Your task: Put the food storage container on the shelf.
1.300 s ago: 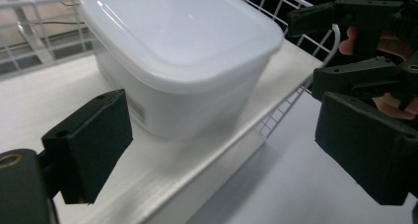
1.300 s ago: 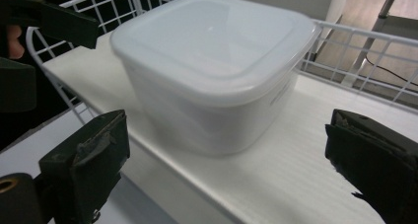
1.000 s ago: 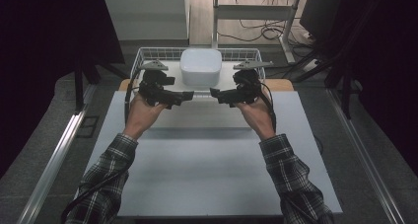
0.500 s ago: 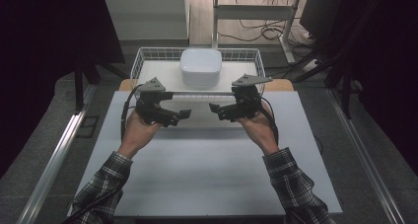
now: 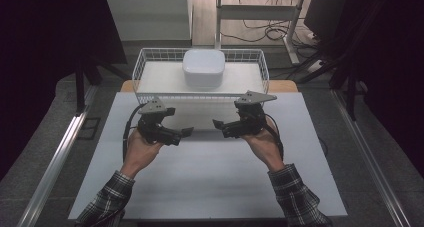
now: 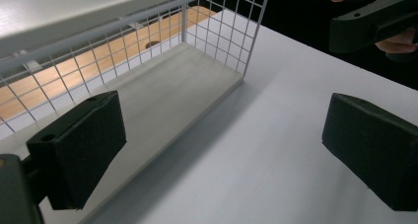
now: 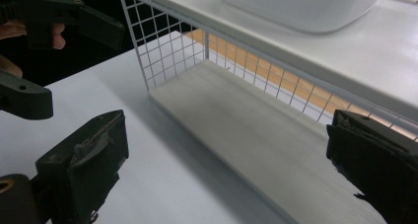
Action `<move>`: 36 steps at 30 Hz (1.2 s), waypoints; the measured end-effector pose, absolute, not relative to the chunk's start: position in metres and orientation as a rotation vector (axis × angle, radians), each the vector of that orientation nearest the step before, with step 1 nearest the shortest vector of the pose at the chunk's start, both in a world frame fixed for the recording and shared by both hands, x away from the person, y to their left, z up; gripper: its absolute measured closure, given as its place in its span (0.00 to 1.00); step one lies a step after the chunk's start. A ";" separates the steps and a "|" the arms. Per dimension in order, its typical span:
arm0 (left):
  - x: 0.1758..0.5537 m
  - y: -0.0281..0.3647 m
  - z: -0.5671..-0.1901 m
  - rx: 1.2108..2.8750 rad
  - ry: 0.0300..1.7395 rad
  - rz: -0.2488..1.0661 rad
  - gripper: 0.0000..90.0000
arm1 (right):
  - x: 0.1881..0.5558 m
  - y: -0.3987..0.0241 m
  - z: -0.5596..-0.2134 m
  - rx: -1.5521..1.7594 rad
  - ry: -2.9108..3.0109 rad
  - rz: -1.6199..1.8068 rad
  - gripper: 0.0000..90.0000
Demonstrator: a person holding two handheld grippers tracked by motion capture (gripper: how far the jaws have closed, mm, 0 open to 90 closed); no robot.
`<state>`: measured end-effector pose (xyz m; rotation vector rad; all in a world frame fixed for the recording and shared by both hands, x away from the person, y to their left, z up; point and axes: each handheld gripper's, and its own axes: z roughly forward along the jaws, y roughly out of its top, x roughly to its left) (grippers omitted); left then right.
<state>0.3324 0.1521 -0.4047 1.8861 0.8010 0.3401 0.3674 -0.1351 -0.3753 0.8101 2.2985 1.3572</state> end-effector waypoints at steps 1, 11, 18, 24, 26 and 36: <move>0.331 0.152 -0.407 1.889 0.802 0.340 0.02 | 0.366 -0.135 -0.378 0.809 2.302 1.360 0.02; 0.318 0.149 -0.432 1.894 0.807 0.322 0.03 | 0.352 -0.138 -0.399 0.811 2.302 1.372 0.01; 0.310 0.145 -0.452 1.885 0.810 0.294 0.03 | 0.344 -0.141 -0.416 0.816 2.311 1.359 0.00; 0.302 0.141 -0.462 1.918 0.810 0.288 0.02 | 0.337 -0.143 -0.424 0.804 2.317 1.338 0.00; 0.298 0.142 -0.466 1.932 0.816 0.298 0.02 | 0.334 -0.144 -0.426 0.799 2.318 1.325 0.00; 0.277 0.157 -0.476 1.908 0.854 0.297 0.02 | 0.317 -0.157 -0.438 0.797 2.329 1.309 0.00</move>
